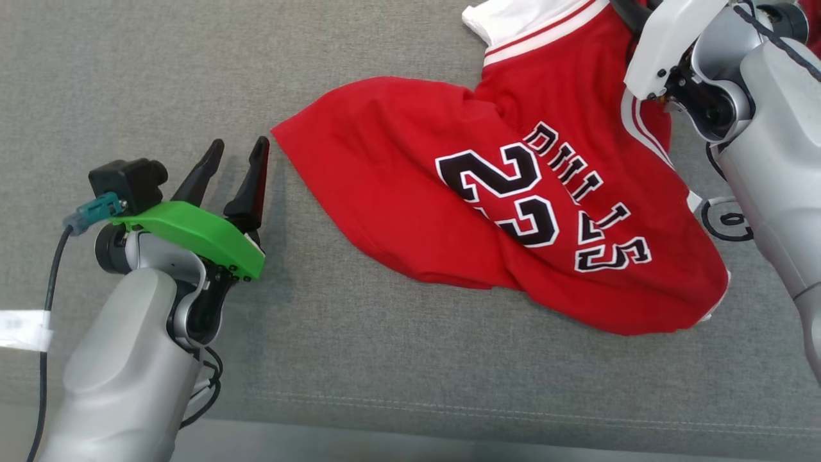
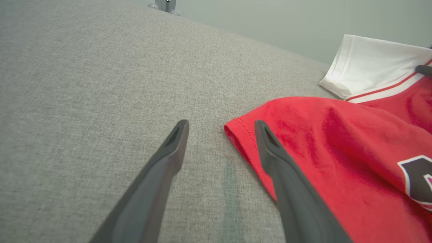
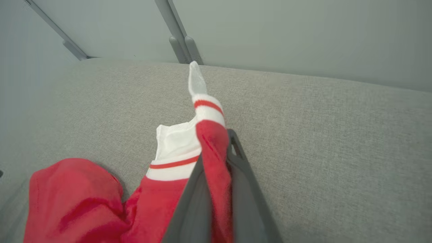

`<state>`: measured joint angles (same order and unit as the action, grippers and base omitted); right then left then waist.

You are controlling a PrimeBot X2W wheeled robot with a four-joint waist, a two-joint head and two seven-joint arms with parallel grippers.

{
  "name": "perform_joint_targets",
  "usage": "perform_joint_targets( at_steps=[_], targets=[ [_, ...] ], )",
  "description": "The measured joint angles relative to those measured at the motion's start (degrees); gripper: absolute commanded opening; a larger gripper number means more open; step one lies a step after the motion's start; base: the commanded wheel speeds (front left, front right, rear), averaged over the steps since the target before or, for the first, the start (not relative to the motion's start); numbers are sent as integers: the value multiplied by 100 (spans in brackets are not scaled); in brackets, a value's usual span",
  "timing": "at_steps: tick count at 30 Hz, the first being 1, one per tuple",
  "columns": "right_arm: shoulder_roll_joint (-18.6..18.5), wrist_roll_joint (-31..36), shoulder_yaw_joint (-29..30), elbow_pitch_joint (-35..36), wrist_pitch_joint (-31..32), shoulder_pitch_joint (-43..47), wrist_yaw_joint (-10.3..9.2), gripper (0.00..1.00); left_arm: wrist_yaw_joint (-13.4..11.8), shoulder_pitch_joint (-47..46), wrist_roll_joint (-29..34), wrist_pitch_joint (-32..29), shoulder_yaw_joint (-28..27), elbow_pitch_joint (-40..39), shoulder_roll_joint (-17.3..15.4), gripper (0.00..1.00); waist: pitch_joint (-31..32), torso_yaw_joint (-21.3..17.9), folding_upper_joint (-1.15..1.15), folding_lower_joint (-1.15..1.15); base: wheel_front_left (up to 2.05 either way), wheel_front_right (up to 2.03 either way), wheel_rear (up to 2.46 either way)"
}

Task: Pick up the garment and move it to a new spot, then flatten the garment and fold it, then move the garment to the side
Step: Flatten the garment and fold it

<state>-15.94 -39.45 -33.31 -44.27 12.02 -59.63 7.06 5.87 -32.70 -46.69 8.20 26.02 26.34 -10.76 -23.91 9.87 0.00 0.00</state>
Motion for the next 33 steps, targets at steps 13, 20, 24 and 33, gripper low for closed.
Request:
perform_joint_targets(
  at_steps=[13, 20, 24, 33],
  targets=[
    [102, -243, -289, 7, -289, 59, 0, 0, 49, -394, -209, -673, 146, 721, -33, 100, 8, -665, 0, 0, 0, 0, 0],
    [47, -298, -419, -54, -466, 158, 0, 0, 69, -552, -240, -720, 175, 953, 79, 0, 61, -762, 0, 0, 0, 0, 0],
    [-5, -345, -419, -104, -717, 271, 0, 0, 112, -553, -238, -565, 175, 994, 78, 0, 161, -757, 0, 0, 0, 0, 0],
    [-201, -367, -202, -12, -1834, 328, 0, 0, 122, -1088, -129, -66, -27, 589, -506, 0, 576, -708, 0, 0, 0, 0, 0]
  ],
)
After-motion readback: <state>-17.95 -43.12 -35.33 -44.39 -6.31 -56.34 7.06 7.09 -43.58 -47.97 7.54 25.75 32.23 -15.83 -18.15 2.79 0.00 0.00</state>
